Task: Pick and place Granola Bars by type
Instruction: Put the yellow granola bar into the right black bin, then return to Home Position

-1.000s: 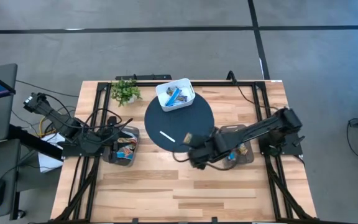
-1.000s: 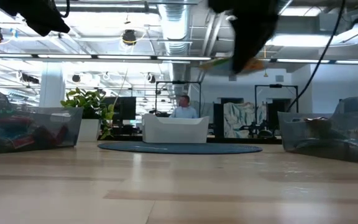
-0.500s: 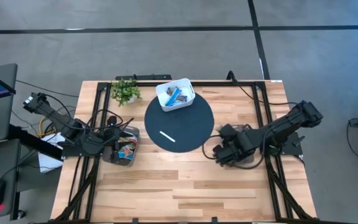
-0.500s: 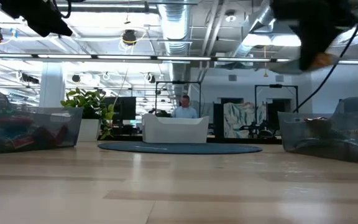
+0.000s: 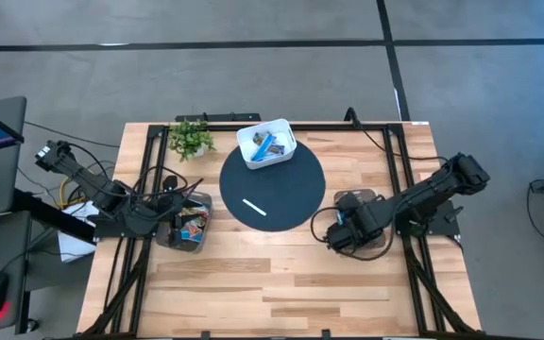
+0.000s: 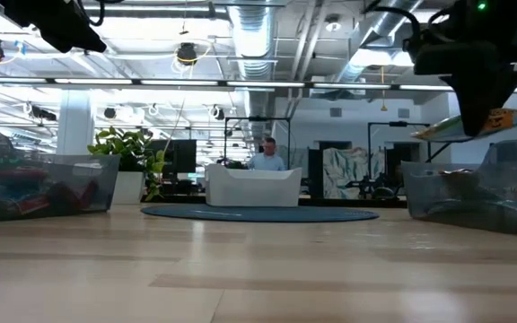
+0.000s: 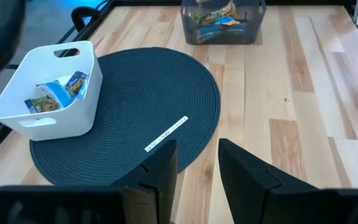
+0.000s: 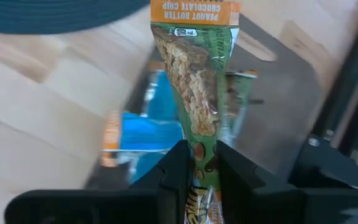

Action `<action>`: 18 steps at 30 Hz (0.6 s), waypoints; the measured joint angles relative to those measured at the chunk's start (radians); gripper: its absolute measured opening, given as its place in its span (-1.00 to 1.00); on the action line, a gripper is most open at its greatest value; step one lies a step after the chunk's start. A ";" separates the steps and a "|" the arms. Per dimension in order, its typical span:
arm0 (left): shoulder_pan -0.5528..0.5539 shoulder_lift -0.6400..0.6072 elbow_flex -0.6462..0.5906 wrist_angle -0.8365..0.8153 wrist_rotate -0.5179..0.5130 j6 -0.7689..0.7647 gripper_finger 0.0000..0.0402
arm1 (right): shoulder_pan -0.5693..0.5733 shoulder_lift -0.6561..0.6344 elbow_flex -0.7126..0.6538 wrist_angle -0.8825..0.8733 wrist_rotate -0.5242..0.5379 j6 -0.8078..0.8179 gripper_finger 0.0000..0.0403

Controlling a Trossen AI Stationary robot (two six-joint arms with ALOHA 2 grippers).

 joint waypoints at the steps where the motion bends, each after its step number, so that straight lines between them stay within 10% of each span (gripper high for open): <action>1: 0.000 0.000 0.000 0.000 -0.003 0.000 -0.44 | -0.005 0.000 0.000 -0.020 -0.012 0.000 -0.72; 18: 0.000 0.000 0.000 0.017 0.119 -0.072 -0.44 | -0.027 0.000 0.011 -0.037 0.070 -0.002 -0.08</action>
